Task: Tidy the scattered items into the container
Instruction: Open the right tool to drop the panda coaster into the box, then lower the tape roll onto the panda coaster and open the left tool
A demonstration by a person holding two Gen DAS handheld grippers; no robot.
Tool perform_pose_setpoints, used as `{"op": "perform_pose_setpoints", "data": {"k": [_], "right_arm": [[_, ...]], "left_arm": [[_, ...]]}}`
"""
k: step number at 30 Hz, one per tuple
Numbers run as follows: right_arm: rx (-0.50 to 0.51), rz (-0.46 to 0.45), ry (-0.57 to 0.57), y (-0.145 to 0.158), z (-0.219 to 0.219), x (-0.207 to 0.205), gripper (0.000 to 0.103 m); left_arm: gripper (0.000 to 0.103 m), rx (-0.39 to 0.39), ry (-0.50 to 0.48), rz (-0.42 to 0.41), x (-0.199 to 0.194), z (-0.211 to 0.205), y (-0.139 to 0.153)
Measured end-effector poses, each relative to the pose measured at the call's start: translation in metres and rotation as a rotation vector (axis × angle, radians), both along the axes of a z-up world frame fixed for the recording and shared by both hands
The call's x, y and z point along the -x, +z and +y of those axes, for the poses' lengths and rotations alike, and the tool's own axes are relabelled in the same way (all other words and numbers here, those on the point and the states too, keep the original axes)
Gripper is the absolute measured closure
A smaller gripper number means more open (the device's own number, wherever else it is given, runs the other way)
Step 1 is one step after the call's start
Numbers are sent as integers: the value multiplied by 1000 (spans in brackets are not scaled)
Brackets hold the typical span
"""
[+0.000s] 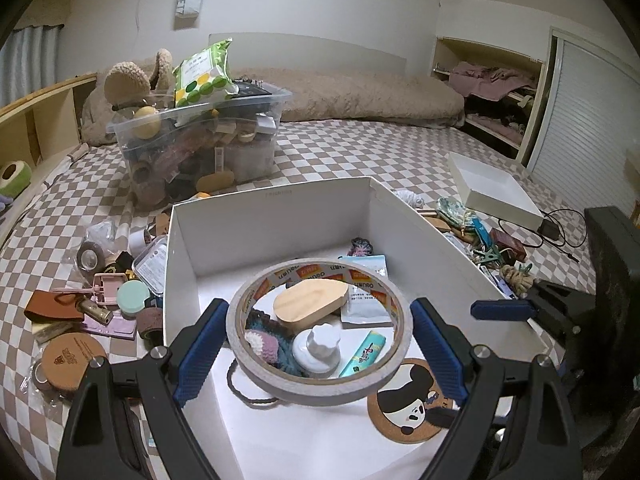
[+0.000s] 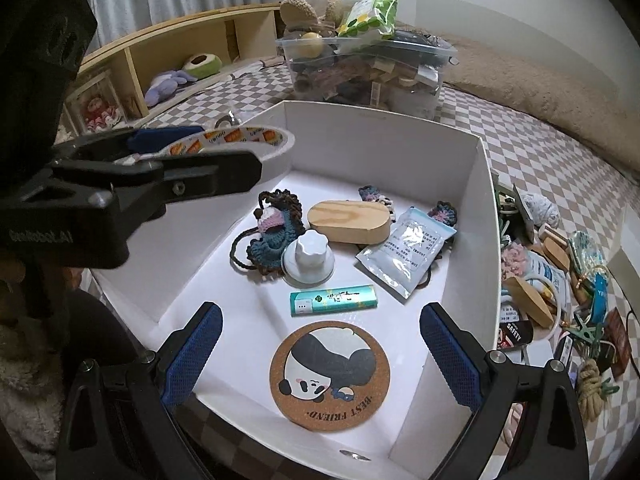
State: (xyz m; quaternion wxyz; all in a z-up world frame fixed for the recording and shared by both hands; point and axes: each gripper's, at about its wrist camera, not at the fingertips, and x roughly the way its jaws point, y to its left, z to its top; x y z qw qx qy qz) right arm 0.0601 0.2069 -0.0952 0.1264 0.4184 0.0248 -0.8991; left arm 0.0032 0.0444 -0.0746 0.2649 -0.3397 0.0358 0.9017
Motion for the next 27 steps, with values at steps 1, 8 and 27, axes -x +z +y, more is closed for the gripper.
{"op": "perform_pose_setpoints", "data": {"k": [1, 8, 27], "right_arm": [[5, 7, -6, 2, 2, 0, 4], [31, 69, -102, 15, 24, 2, 4], [107, 166, -350, 27, 87, 1, 4]], "left_arm": [[12, -2, -2, -3, 0, 0, 0], [12, 2, -22, -24, 1, 4, -4], [12, 91, -157, -85, -16, 52, -29]]}}
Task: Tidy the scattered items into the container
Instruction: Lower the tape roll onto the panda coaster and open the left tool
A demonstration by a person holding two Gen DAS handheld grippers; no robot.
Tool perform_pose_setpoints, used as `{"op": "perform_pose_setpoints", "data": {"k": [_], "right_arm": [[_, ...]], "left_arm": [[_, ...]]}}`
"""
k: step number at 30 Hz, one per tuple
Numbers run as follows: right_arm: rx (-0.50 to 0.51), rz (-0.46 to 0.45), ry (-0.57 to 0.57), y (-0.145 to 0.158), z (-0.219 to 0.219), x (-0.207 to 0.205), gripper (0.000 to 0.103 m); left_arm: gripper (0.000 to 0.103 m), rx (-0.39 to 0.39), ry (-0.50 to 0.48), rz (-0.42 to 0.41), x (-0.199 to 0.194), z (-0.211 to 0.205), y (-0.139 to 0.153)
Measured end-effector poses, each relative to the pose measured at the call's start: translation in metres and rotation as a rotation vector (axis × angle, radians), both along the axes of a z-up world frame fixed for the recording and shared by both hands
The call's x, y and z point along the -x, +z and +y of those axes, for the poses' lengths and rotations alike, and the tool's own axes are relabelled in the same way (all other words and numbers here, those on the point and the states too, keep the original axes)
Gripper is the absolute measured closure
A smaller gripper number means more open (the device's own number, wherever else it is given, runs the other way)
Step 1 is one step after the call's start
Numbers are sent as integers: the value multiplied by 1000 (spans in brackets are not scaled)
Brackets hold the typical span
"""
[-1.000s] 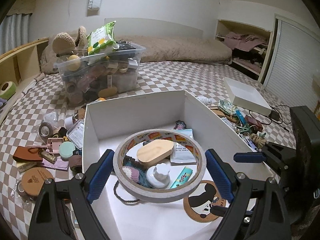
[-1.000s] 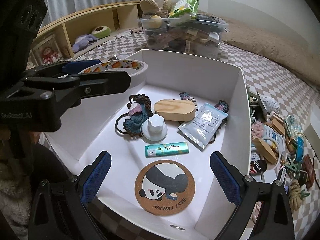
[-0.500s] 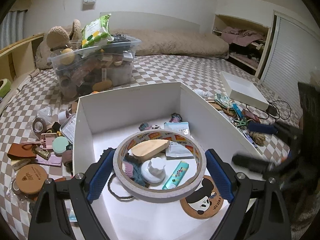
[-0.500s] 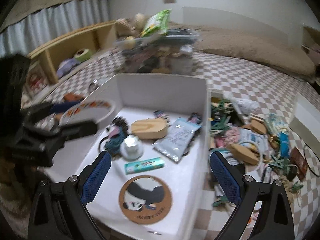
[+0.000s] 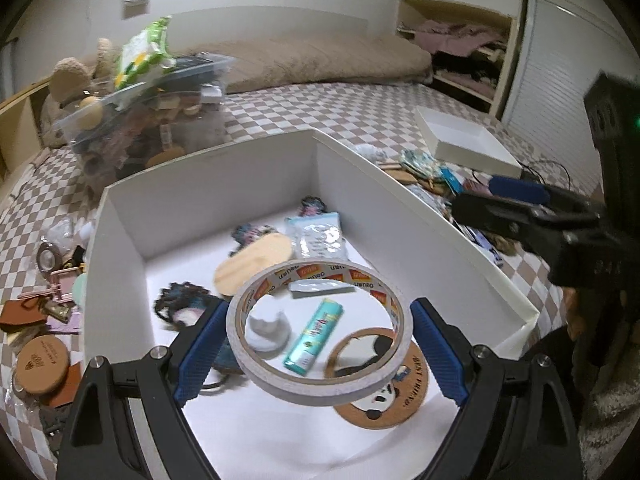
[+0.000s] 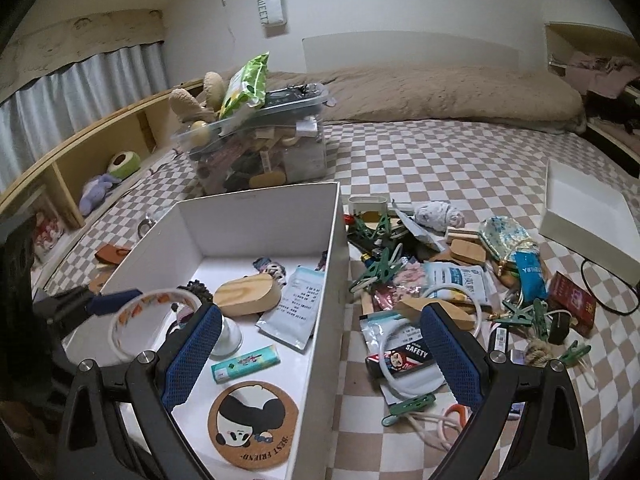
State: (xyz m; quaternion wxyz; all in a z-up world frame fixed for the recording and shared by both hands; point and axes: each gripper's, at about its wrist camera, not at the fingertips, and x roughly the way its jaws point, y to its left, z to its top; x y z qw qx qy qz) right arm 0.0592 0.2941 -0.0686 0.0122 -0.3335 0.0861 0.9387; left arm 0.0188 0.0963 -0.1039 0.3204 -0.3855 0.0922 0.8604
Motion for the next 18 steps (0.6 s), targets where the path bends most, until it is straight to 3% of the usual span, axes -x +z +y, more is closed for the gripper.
{"op": "perform_pose_setpoints", "data": {"k": [18], "right_arm": [[38, 20, -26, 2, 12, -4, 3]], "left_arm": [[12, 45, -92, 8, -14, 39, -5]]}}
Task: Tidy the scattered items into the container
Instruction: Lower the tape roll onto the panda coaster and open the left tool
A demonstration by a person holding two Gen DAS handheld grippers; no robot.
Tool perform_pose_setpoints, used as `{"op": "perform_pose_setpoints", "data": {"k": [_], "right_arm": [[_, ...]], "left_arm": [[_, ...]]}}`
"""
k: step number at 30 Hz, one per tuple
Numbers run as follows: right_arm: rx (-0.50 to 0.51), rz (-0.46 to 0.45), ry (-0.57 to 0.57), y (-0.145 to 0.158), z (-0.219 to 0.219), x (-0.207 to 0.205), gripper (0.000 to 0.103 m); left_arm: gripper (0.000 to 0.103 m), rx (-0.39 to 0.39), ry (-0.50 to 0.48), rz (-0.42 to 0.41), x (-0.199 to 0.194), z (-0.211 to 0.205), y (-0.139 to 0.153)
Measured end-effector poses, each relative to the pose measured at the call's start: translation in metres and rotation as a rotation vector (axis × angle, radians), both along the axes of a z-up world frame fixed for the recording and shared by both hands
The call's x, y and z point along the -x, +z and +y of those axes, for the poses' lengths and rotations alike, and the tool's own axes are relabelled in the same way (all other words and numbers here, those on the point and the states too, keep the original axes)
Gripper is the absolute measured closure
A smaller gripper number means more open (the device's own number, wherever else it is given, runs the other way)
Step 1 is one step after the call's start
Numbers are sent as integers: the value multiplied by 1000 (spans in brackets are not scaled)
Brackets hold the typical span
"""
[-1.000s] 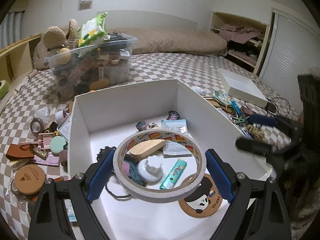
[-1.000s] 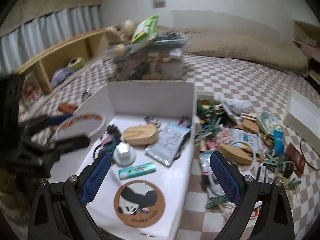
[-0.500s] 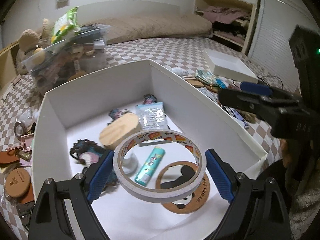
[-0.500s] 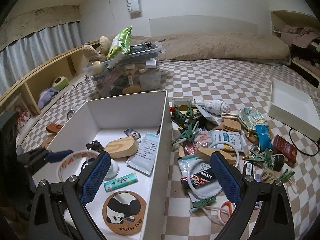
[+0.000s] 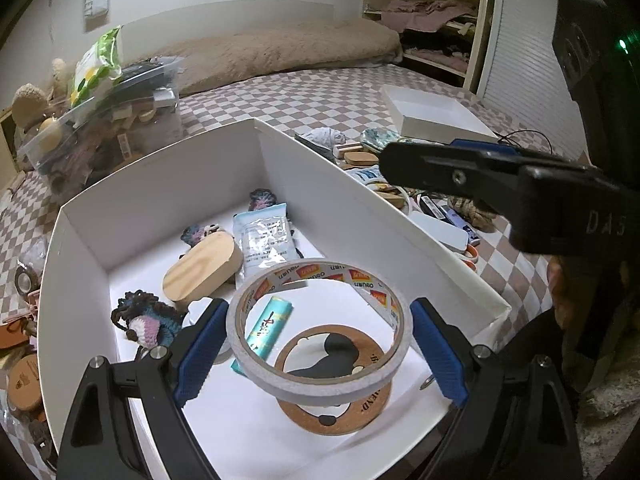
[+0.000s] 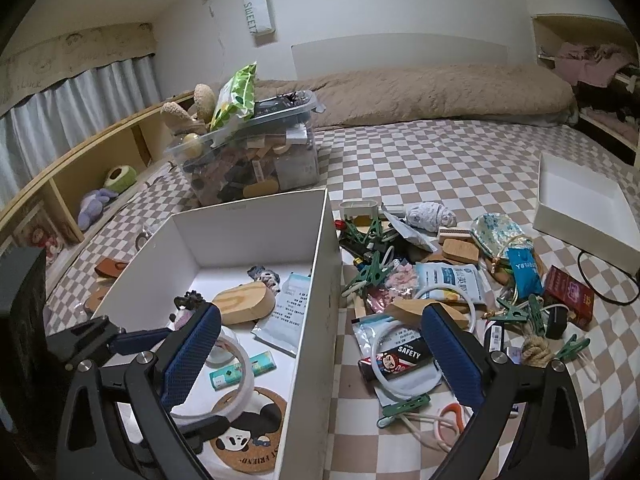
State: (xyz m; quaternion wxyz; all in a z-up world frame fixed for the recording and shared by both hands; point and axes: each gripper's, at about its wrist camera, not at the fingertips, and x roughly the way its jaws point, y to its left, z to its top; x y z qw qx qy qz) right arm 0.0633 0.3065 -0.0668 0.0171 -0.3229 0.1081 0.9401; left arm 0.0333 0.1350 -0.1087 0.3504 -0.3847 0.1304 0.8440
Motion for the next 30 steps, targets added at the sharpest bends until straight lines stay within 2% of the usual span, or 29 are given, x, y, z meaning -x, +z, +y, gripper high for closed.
{"op": "perform_pose_setpoints", "data": {"k": [5, 9, 23, 30], "right_arm": [[7, 0, 0, 0, 2, 0, 3], [6, -1, 1, -1, 1, 0, 3], [-3, -9, 6, -3, -2, 2, 3], [-8, 13, 3, -1, -2, 0, 3]], "left_arm": [[12, -2, -6, 2, 0, 0, -1], [1, -13, -24, 8, -4, 1, 0], [1, -5, -27, 16, -6, 2, 0], [1, -13, 6, 17, -3, -7, 2]]}}
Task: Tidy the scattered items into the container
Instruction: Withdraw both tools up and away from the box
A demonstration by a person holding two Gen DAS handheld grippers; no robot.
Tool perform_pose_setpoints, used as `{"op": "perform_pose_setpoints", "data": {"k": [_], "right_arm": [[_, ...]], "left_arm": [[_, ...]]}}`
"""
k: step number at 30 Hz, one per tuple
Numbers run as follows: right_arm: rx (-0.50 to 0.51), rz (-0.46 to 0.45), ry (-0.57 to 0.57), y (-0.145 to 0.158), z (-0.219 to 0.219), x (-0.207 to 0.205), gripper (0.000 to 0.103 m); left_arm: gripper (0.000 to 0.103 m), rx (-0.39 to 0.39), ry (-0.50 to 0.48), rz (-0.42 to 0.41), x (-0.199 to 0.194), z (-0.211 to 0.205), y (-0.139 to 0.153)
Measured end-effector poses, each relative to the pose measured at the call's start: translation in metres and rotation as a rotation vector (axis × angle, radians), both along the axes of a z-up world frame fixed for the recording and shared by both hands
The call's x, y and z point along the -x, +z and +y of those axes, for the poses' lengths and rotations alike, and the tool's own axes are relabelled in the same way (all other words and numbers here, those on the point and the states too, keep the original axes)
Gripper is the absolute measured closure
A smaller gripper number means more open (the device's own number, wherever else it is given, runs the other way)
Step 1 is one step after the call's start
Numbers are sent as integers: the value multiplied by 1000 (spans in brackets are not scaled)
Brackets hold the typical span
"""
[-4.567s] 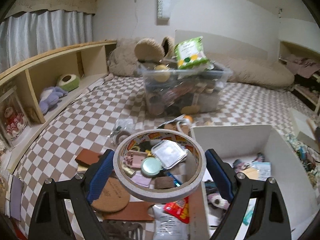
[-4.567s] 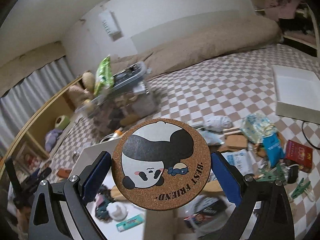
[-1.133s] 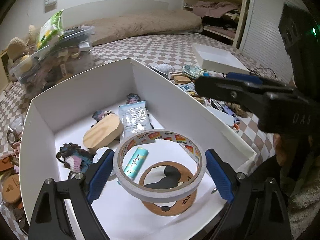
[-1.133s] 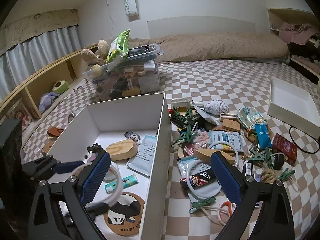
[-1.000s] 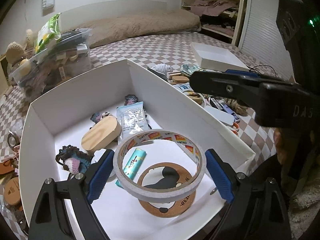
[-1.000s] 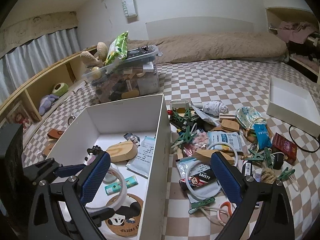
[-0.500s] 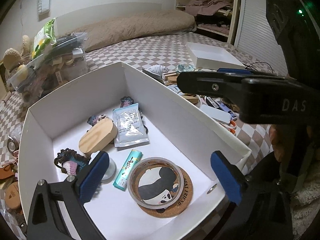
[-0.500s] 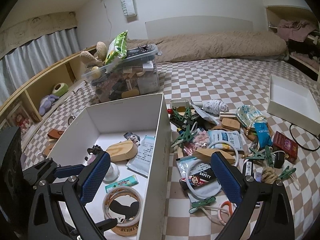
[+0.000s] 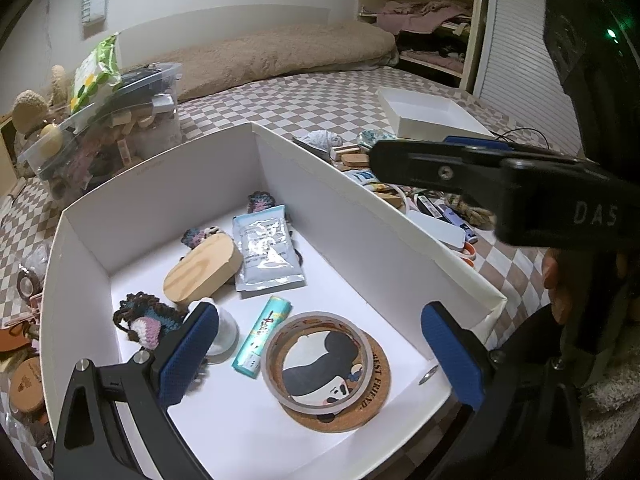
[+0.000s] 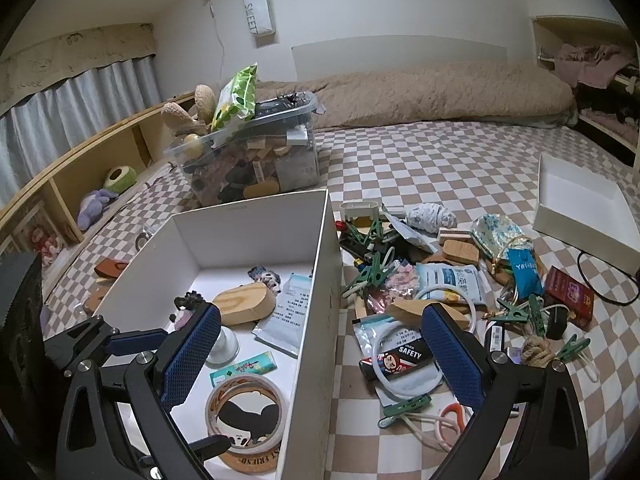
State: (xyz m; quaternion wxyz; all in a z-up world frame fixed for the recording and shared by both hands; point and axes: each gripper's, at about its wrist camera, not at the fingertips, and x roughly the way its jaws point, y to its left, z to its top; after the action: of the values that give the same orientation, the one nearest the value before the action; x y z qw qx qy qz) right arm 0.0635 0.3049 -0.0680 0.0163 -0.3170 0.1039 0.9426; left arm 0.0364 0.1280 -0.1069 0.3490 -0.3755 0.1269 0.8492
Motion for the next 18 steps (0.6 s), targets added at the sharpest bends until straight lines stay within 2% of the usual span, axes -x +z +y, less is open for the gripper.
{"op": "perform_pose_setpoints", "data": {"k": [9, 18], "right_arm": [[-5, 26, 16, 7, -9, -5, 0], [-58, 78, 20, 21, -22, -17, 0]], "left_arm": [[0, -48, 67, 42, 0, -19, 18], [0, -78, 158, 89, -4, -38, 35]]}}
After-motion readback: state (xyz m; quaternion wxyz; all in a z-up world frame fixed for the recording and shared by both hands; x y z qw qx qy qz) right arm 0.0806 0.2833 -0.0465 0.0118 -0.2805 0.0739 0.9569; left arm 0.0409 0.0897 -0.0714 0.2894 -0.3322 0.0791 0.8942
